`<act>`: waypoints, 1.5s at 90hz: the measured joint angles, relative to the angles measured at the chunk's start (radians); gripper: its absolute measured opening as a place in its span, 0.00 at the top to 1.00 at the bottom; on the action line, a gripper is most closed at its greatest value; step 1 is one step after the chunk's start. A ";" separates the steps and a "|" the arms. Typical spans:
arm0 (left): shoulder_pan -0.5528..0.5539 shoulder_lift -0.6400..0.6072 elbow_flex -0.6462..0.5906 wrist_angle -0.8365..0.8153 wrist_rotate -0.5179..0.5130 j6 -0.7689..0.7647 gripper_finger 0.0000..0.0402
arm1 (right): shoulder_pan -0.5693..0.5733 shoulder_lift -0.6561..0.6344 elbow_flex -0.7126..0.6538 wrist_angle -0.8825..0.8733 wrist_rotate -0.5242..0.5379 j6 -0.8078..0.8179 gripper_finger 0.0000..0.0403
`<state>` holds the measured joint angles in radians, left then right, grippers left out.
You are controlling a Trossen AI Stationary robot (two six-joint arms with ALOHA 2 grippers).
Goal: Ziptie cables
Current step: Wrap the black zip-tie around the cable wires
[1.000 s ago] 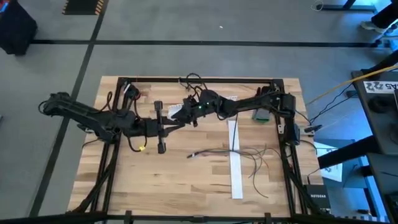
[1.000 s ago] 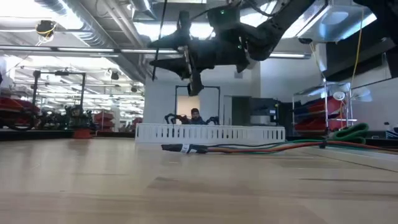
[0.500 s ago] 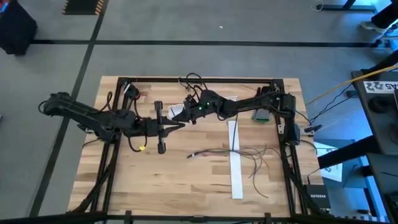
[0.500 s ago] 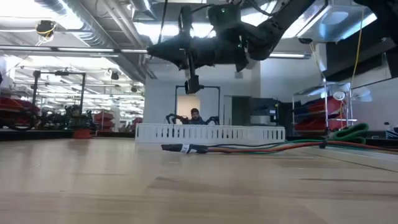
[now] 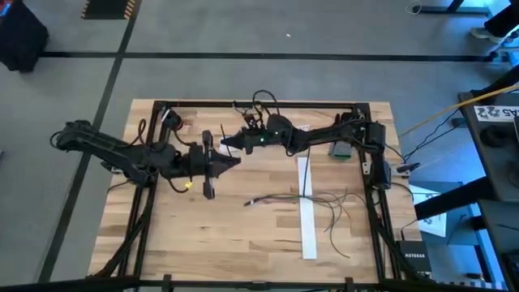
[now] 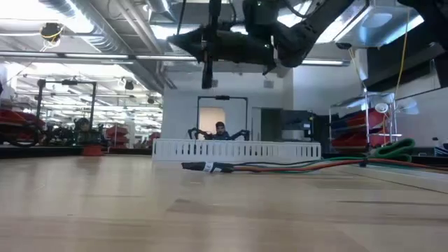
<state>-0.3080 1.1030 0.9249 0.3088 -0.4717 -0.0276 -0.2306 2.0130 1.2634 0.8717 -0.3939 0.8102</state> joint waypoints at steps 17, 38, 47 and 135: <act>0.009 -0.025 0.000 0.098 -0.065 -0.197 1.00 | -0.005 -0.030 0.076 -0.011 -0.046 -0.373 1.00; 0.006 -0.077 0.001 0.096 -0.137 -0.425 1.00 | -0.044 -0.048 0.197 -0.016 -0.077 -0.700 1.00; -0.003 -0.102 0.001 0.096 -0.174 -0.464 1.00 | -0.074 -0.048 0.248 -0.045 -0.096 -0.782 1.00; 0.025 -0.136 0.001 -0.040 -0.208 -0.576 1.00 | -0.103 -0.055 0.412 -0.456 -0.141 -1.547 1.00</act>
<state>-0.2826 0.9668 0.9257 0.2686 -0.6794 -0.6034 -0.3332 1.9579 1.6756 0.4155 -0.5352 -0.7373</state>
